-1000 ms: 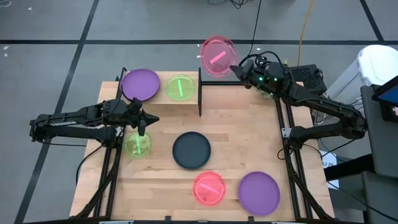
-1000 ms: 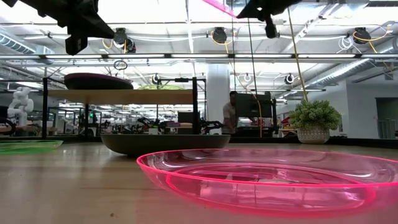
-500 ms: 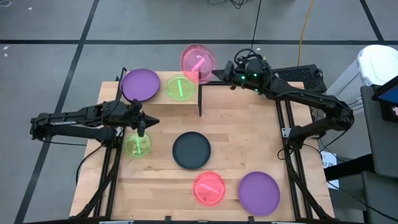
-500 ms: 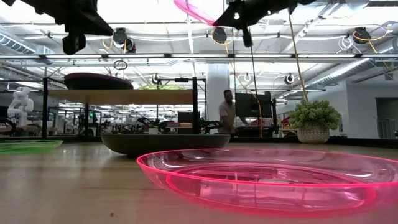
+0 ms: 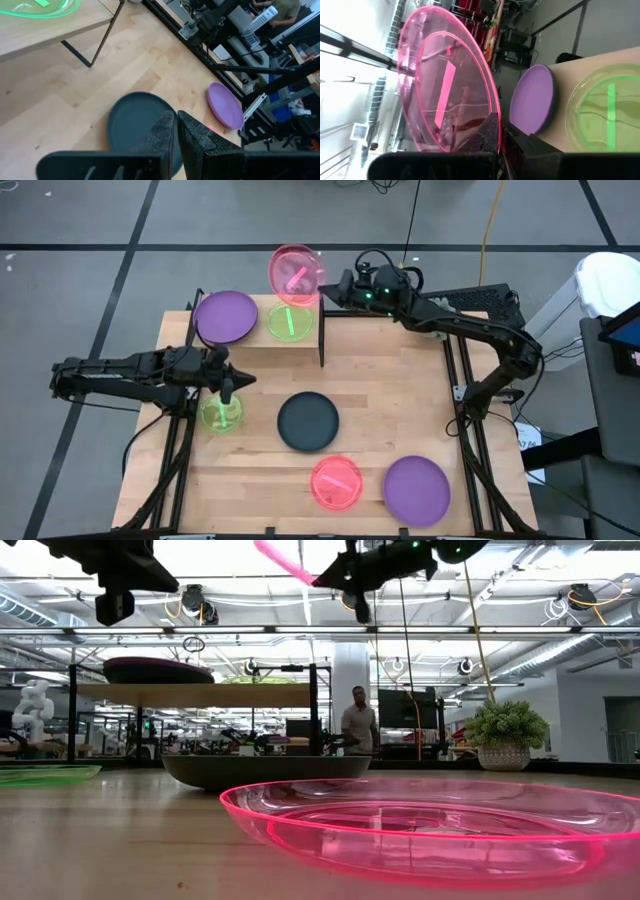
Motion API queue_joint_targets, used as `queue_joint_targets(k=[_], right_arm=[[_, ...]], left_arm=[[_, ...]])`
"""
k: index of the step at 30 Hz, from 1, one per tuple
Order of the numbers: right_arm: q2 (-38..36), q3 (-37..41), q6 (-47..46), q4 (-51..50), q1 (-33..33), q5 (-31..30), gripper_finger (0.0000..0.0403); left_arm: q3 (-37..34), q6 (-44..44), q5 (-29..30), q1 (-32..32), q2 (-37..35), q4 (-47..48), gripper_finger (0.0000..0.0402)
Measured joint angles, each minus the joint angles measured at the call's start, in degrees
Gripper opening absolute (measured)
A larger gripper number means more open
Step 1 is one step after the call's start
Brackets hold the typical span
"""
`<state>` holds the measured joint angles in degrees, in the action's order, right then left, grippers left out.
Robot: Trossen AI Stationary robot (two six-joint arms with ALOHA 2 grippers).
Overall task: Place and stack plates onto a shelf
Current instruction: Stack the top pink plate on the green plate
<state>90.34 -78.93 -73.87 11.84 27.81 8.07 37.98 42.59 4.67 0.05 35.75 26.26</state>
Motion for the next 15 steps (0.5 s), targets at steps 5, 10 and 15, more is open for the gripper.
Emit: queue_joint_targets(k=[5,10,15], right_arm=[[3.41,-0.84,-0.01,0.19,0.83,1.82,0.0000],[6.62,-0.84,0.17,0.15,1.08,2.96,0.0000],[9.93,-0.84,1.05,0.05,1.08,2.89,0.0000]], left_arm=[[0.00,0.11,0.56,-0.61,0.00,0.02,0.0028],[0.00,0.58,0.98,-0.74,0.00,0.02,0.0028],[0.00,0.98,1.03,-0.74,0.00,0.02,0.0028]])
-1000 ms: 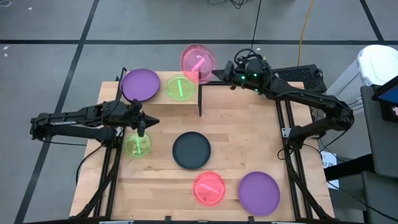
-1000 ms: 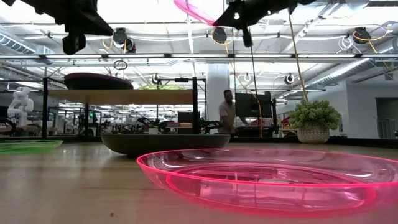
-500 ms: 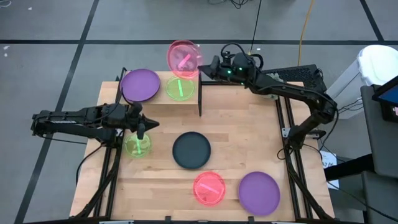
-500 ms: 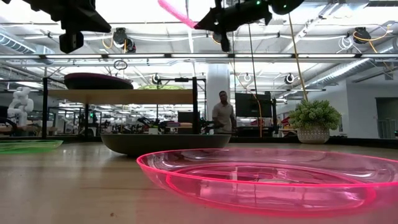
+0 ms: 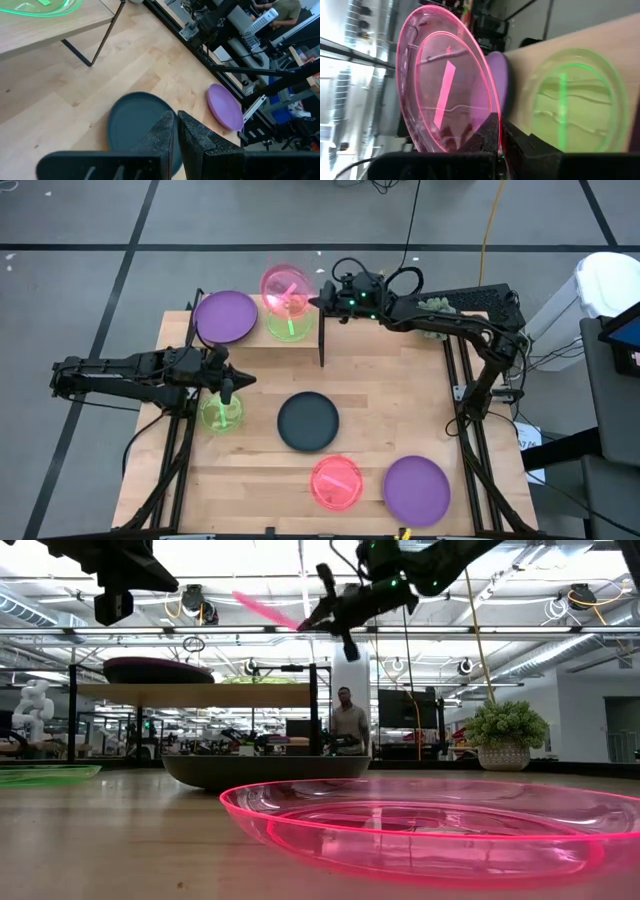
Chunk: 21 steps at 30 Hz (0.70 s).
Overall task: Place and stack plates onto a shelf
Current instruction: Stack the top pink plate on the green plate
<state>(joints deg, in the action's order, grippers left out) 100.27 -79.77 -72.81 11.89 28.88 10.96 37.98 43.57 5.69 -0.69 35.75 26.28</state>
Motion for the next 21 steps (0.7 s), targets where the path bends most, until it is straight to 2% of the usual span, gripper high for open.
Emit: queue_joint_targets(k=[8,14,21], right_arm=[[4.51,0.00,0.20,-0.13,0.00,-0.15,0.0000],[4.22,-0.55,-0.76,0.01,-0.36,-0.24,0.0000],[3.43,-8.32,6.52,-13.55,-0.72,-0.52,0.0000]], left_arm=[[0.02,0.00,0.00,0.00,-0.01,0.00,0.0028],[0.02,0.06,0.00,-0.02,0.00,0.00,0.0028],[0.02,-1.01,0.66,-0.04,0.38,0.02,0.0028]])
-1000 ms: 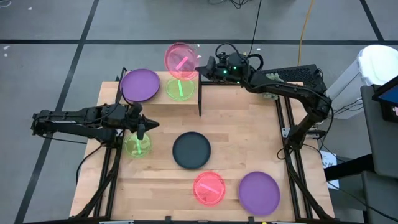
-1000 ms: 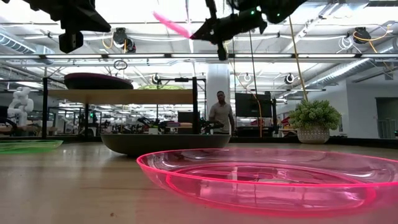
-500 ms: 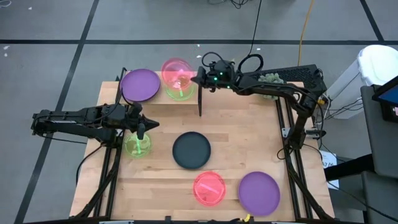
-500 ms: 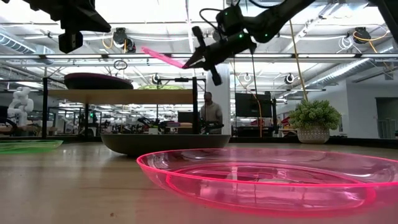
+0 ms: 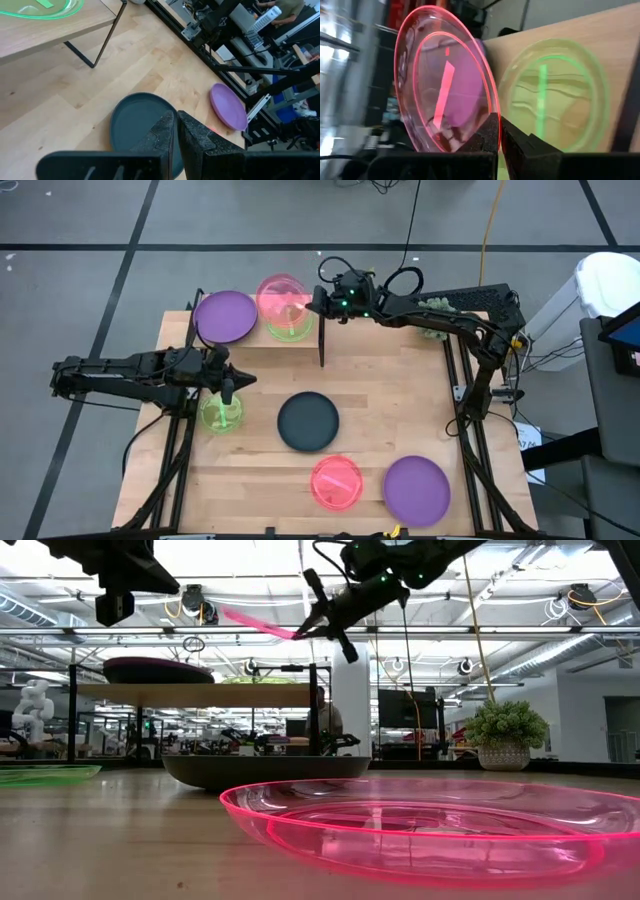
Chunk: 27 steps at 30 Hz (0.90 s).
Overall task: Place and stack plates onto a shelf
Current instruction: Stack the top pink plate on the green plate
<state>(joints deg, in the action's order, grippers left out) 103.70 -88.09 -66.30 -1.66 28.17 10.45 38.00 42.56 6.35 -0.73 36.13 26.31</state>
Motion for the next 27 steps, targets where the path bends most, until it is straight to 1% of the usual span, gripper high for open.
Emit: queue_joint_targets(k=[8,18,27], right_arm=[[1.44,-0.88,2.37,-4.77,0.72,0.09,0.0000],[1.34,-0.82,4.23,-5.23,0.91,-6.19,0.0000],[1.34,-0.82,4.94,-5.21,0.31,-7.45,0.0000]], left_arm=[[0.02,-0.92,0.15,0.01,2.56,-0.92,0.0028],[0.02,-1.39,0.13,-1.02,6.65,-6.56,0.0028],[0.02,-1.30,0.11,-2.23,9.50,-8.03,0.0028]])
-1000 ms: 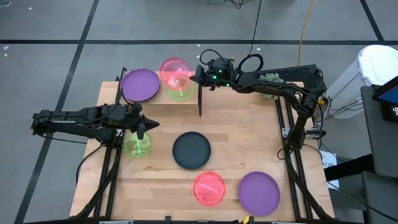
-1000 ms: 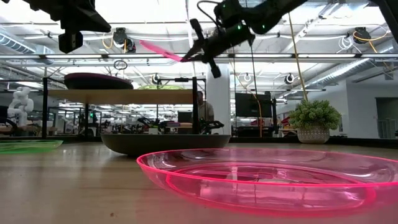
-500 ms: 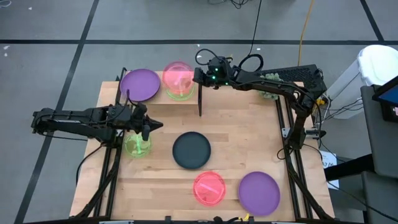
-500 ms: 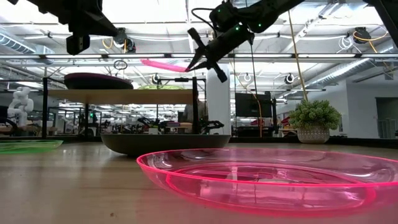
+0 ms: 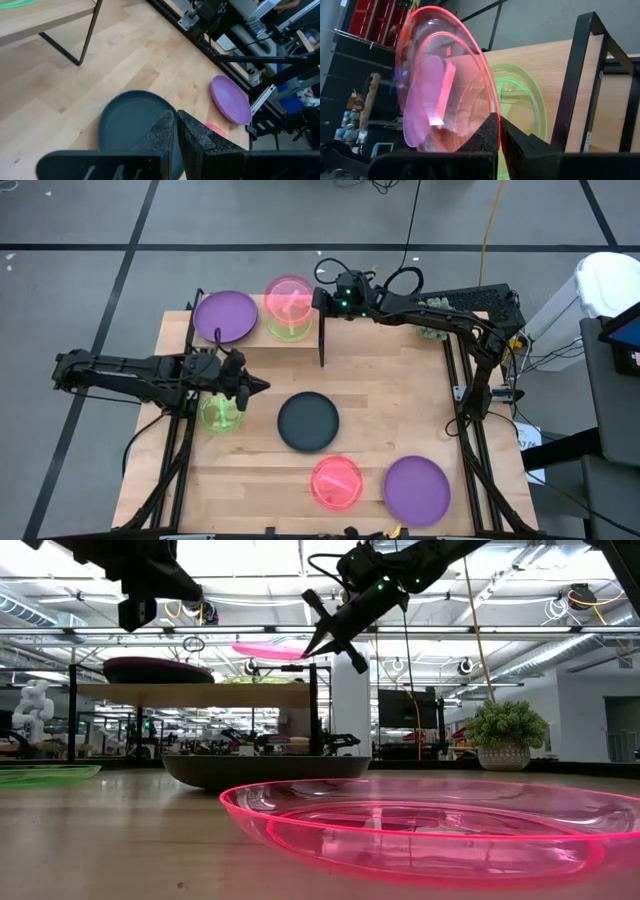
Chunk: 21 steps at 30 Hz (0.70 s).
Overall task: Place and stack plates onto a shelf
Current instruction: Stack the top pink plate on the green plate
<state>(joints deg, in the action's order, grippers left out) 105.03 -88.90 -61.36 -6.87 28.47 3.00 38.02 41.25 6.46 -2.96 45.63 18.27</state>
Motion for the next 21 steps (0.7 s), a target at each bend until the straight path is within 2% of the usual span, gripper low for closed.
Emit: queue_joint_targets(k=[8,13,21], right_arm=[[1.38,0.27,1.28,1.06,-0.84,-1.48,0.0000],[3.39,0.31,0.64,5.71,-1.21,-1.46,0.0000],[3.61,0.31,2.46,2.92,-1.21,-1.44,0.0000]], left_arm=[[0.00,0.04,-0.07,-0.29,0.19,-2.54,0.0028],[0.00,1.11,-0.09,-0.29,0.17,-2.53,0.0028],[0.00,2.07,-0.09,-0.31,0.17,-2.77,0.0028]])
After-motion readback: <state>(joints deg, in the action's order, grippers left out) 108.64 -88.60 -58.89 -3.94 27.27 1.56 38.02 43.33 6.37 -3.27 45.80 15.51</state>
